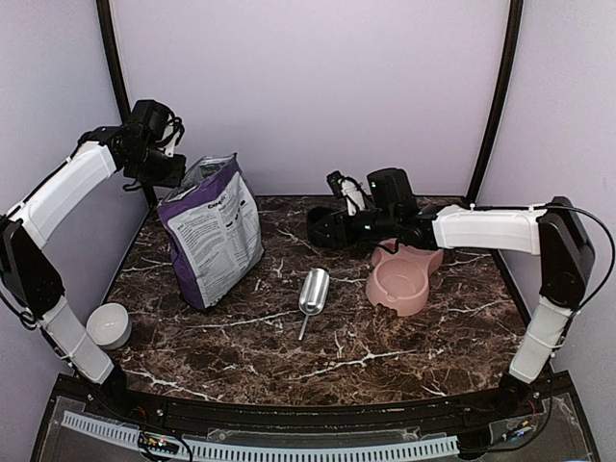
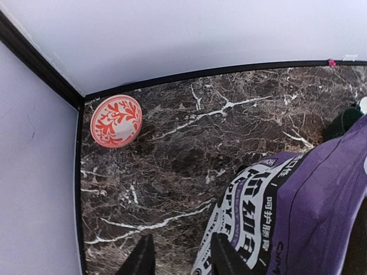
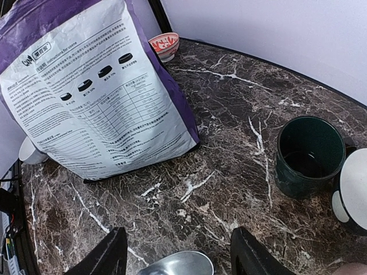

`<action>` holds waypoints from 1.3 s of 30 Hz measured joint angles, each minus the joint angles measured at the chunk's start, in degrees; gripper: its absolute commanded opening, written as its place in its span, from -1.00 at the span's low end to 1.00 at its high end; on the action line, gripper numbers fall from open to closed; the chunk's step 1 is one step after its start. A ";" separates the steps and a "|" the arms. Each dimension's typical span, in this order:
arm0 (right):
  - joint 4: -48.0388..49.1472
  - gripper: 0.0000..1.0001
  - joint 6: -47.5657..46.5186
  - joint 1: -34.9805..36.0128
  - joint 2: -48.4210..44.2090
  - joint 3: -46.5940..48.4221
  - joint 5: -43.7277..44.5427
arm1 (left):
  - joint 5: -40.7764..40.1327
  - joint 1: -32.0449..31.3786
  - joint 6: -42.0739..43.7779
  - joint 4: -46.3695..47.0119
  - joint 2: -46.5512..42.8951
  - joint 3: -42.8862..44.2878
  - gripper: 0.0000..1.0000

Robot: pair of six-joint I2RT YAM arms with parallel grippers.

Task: Serve the pet food
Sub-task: Move the pet food bag to the center of the board, then pick up the spatula from the center of the board.

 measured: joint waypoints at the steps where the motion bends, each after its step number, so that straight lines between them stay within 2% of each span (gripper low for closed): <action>1: -0.04 0.23 0.04 0.00 0.22 0.17 0.04 | 0.09 0.00 0.11 0.24 -0.22 -0.22 -0.16; 7: -0.42 0.23 0.63 0.02 0.72 0.85 0.37 | 0.44 0.28 0.22 1.25 -1.16 -0.96 -0.01; 15: -0.63 0.23 1.25 0.00 1.75 1.42 0.52 | 1.27 0.37 0.72 1.57 -1.66 -0.96 0.30; 26: -0.96 0.25 1.40 0.00 2.32 1.86 0.83 | 1.49 0.37 1.16 1.75 -2.60 -0.94 0.50; 30: -1.36 0.28 2.29 0.09 2.32 1.88 2.62 | 1.73 0.37 1.16 1.75 -2.73 -0.68 0.56; 35: -3.76 0.32 3.02 1.09 2.38 3.30 6.29 | 2.08 0.37 1.07 1.75 -2.95 0.72 0.84; 39: -6.73 0.34 3.61 2.69 2.78 5.75 9.46 | 2.14 0.37 1.11 1.84 -4.04 1.55 0.91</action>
